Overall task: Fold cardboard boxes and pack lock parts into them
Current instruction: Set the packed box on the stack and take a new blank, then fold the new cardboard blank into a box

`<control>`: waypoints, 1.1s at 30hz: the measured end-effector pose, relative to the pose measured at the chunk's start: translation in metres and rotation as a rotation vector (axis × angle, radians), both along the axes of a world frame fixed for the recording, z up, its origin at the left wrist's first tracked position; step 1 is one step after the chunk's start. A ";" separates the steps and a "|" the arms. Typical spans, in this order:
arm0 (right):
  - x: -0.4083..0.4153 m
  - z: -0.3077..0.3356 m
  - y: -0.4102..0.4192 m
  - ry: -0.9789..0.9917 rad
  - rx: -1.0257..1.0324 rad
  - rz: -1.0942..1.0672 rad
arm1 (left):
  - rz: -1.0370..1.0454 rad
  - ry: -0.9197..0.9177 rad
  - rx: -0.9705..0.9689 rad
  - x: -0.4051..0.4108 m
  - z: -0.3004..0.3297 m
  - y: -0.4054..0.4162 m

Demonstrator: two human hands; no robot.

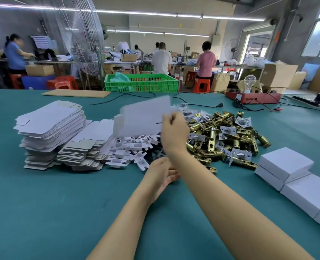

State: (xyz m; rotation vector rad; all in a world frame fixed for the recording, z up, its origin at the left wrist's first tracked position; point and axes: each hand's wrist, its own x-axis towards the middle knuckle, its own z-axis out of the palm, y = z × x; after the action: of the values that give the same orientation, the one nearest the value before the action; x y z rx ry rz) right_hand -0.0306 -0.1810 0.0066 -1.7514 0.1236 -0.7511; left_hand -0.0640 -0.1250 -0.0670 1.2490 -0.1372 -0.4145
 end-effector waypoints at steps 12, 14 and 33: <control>-0.087 -0.060 -0.104 -0.439 -0.644 -0.033 | 0.081 0.125 -0.246 -0.003 0.010 -0.002; -0.089 -0.067 -0.103 -0.453 -0.958 -0.026 | 0.091 0.133 -0.311 -0.003 0.011 0.001; -0.098 -0.059 -0.100 -0.116 -0.083 0.029 | 0.368 -0.617 0.209 -0.033 0.003 -0.024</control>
State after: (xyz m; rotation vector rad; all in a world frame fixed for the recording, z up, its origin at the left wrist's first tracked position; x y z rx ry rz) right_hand -0.1284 -0.2809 -0.0521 -1.7800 -0.0120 -0.8445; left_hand -0.0970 -0.1489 -0.0640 1.5424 -0.3878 0.2927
